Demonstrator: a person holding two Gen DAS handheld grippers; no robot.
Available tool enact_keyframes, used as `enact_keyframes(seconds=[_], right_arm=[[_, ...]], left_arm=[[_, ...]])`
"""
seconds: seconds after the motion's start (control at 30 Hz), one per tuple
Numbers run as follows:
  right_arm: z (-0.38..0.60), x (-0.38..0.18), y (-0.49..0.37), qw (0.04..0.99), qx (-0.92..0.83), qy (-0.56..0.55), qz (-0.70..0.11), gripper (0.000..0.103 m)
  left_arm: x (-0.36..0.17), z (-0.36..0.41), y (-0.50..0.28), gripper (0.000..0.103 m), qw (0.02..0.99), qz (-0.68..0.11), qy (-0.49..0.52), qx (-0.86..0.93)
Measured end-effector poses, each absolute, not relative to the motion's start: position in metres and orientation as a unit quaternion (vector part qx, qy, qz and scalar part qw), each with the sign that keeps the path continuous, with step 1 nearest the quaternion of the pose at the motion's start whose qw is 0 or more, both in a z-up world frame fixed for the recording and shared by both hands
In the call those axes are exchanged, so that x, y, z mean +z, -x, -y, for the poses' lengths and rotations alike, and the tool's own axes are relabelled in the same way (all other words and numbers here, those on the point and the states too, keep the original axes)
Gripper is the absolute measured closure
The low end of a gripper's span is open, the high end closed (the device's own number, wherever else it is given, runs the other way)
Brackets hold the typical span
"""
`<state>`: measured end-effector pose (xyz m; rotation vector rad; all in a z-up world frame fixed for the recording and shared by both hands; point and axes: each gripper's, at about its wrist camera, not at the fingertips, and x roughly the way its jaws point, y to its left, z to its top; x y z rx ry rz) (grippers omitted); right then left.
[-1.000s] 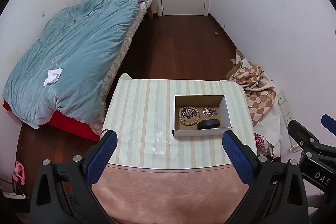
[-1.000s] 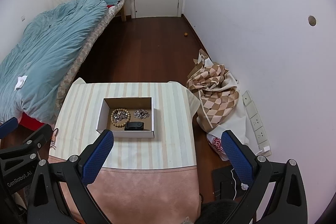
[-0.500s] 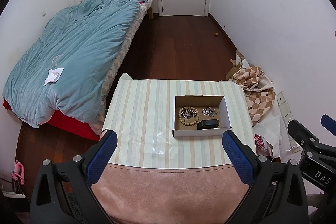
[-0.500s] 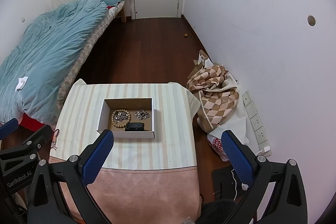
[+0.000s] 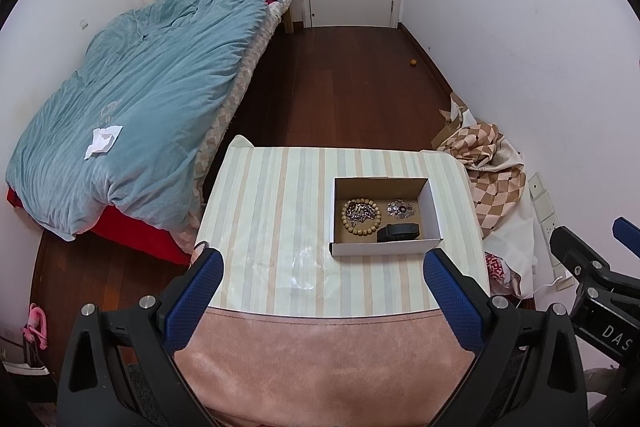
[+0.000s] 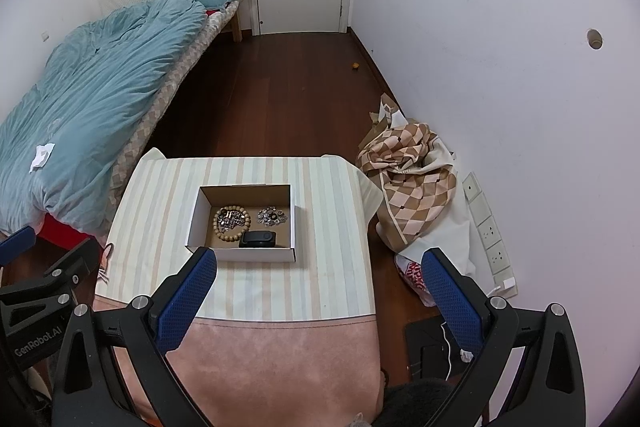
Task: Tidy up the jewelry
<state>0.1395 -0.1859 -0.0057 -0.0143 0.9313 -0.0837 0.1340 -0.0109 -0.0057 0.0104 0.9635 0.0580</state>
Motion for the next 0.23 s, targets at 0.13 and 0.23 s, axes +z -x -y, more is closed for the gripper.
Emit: enact_keyframes(seconds=[0.13,0.23], right_arm=[[0.1857,-0.0058,-0.1394,0.893,-0.041,0.008,-0.449,0.000],[0.1858,-0.0057,-0.1396,0.893,-0.041,0.007,-0.448,0.000]], left_arm=[[-0.0068,0.0114,-0.1329,0.001,0.887,-0.460,-0.003,0.029],[-0.0066,0.0110,-0.1327,0.001,0.887,-0.461,-0.001,0.027]])
